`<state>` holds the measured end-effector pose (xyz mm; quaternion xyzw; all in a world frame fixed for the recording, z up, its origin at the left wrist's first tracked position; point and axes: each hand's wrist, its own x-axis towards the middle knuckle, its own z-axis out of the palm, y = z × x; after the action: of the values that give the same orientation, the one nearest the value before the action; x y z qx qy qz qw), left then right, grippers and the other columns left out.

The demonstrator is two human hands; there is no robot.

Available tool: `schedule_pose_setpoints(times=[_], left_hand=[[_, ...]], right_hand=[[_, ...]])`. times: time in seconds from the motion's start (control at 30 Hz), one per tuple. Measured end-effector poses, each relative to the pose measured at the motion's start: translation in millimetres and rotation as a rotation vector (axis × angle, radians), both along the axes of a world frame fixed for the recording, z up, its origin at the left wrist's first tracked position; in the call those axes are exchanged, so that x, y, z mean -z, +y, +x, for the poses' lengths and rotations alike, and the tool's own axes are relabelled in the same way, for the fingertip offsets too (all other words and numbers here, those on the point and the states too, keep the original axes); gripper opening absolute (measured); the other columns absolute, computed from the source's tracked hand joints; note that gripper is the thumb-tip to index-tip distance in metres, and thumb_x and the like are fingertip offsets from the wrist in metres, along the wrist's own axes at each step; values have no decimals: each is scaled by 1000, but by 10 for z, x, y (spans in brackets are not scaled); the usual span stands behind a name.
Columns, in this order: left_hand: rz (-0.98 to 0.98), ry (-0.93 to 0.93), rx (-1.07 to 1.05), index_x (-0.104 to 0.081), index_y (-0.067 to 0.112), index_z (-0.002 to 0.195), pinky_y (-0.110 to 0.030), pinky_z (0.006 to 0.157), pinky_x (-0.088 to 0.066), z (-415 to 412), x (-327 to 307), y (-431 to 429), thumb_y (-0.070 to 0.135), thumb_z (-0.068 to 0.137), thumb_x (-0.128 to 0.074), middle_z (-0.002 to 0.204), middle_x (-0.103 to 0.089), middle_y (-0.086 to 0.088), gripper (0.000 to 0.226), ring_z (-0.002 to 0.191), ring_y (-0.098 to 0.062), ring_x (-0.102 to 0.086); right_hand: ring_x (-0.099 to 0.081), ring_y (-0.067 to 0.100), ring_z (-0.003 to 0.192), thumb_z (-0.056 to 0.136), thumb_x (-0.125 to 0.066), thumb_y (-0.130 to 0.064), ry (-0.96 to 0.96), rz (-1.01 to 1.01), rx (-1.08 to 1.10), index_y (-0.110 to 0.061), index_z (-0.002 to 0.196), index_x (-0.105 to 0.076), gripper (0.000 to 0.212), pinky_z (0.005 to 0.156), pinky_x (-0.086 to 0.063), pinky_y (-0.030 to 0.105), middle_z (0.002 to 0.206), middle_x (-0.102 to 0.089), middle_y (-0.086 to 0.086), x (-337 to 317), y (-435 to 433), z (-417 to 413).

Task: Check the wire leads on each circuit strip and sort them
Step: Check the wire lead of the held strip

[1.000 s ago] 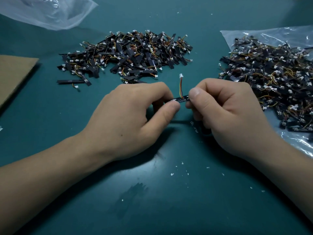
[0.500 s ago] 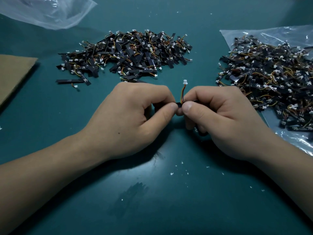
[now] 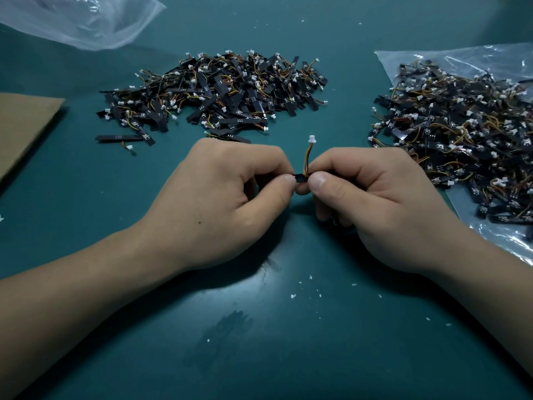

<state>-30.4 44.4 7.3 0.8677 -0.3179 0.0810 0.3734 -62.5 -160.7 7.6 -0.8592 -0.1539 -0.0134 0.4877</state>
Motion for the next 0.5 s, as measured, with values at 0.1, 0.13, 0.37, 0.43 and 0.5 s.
schedule_pose_setpoints(times=[0.1,0.13,0.37,0.43,0.5], left_hand=[[1,17,11,-69,21,74,-18,53,-34,-2,-2,-1,23,91,-63,55,-56,7,18,56,-12,-53],[-4,21,13,-68,21,73,-18,52,-33,-3,-2,0,23,91,-63,54,-54,7,19,54,-12,-52],[-3,20,20,-63,23,72,-23,51,-32,-7,-10,-1,23,92,-61,53,-49,5,20,53,-15,-49],[7,34,24,-61,23,73,-27,51,-34,-8,-4,0,25,92,-59,53,-50,4,19,53,-18,-50],[25,42,28,-61,22,75,-30,50,-36,-11,0,5,26,90,-57,53,-51,1,16,53,-19,-49]], right_hand=[[-54,12,55,96,-57,-26,-25,-35,-5,-22,82,-71,20,54,-42,25,63,-64,0,-4,3,0],[-53,14,54,95,-57,-27,-31,-39,-8,-21,82,-71,20,54,-42,26,62,-64,1,-8,3,1],[-54,8,55,95,-57,-25,0,2,-17,-19,84,-75,21,56,-41,19,62,-64,-5,1,-8,0],[-54,8,55,95,-57,-24,-8,-7,-18,-20,83,-73,21,56,-41,18,62,-65,-6,1,-4,2],[-53,8,54,95,-57,-23,-24,-18,-24,-23,79,-70,20,54,-40,19,62,-65,-4,-2,-2,2]])
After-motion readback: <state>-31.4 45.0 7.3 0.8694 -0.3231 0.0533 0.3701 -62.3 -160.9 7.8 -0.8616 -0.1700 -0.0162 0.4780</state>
